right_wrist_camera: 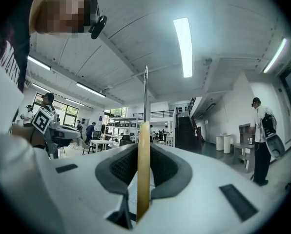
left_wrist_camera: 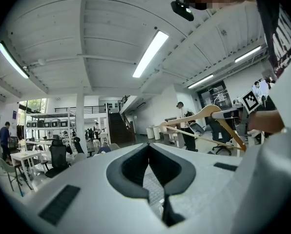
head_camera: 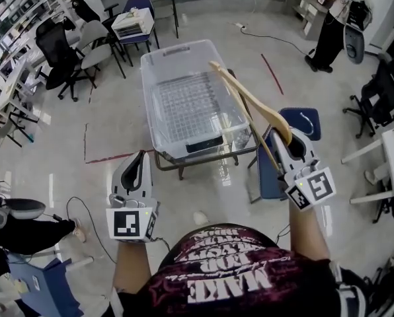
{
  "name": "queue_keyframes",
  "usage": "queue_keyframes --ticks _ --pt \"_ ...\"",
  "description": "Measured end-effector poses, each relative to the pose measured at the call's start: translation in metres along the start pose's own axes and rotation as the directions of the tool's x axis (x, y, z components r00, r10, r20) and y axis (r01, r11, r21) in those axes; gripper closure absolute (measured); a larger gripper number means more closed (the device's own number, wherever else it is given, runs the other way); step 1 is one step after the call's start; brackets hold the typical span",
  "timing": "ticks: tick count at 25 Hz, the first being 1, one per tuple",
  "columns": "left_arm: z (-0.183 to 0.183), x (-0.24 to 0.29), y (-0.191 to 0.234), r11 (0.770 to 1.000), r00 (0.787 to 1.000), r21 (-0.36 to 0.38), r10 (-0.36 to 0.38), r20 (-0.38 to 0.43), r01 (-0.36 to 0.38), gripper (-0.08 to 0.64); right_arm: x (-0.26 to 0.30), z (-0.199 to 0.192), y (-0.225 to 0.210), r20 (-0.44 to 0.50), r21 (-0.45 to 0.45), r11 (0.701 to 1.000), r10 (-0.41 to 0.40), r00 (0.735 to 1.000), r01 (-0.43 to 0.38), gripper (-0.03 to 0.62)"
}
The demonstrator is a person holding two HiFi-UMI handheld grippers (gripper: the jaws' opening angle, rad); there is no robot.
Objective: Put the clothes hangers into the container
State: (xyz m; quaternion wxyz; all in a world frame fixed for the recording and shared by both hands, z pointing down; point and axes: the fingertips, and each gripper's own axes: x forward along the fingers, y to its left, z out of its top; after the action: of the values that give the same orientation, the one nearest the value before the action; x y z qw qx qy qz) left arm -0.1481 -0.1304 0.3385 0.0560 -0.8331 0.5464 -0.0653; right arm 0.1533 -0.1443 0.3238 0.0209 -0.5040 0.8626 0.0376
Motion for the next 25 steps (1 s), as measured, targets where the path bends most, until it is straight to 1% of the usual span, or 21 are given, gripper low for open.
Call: queue_keyframes --ticks 6,11,13,16,20,25 --pt "-0.004 0.007 0.048 1.000 1.000 -0.016 0.008 0.020 -0.008 0.554 0.035 0.003 0.019 0.006 -0.023 1.000 -0.018 1.000 0.019 0.531" --pt "-0.018 0.010 0.091 0.998 0.999 -0.052 0.045 0.016 -0.044 0.554 0.051 0.010 0.031 0.023 -0.037 0.999 -0.019 1.000 0.020 0.531" --pt "-0.020 0.009 0.094 0.997 0.999 -0.069 0.039 0.023 -0.037 0.554 0.049 0.011 0.029 0.012 -0.036 0.999 -0.032 0.999 0.032 0.531" --pt "-0.024 0.010 0.087 0.997 1.000 -0.074 0.014 0.027 -0.012 0.554 0.045 0.016 0.021 -0.004 -0.039 0.998 -0.056 0.998 0.056 0.531" --pt "-0.032 0.005 0.084 0.995 1.000 -0.102 0.016 0.024 -0.014 0.554 0.045 0.020 0.023 -0.011 -0.038 0.998 -0.049 0.999 0.049 0.531" --pt "-0.036 -0.010 0.106 0.992 0.997 -0.099 0.083 0.007 -0.082 0.554 0.058 0.023 0.031 0.005 -0.025 1.000 -0.014 1.000 0.014 0.531"
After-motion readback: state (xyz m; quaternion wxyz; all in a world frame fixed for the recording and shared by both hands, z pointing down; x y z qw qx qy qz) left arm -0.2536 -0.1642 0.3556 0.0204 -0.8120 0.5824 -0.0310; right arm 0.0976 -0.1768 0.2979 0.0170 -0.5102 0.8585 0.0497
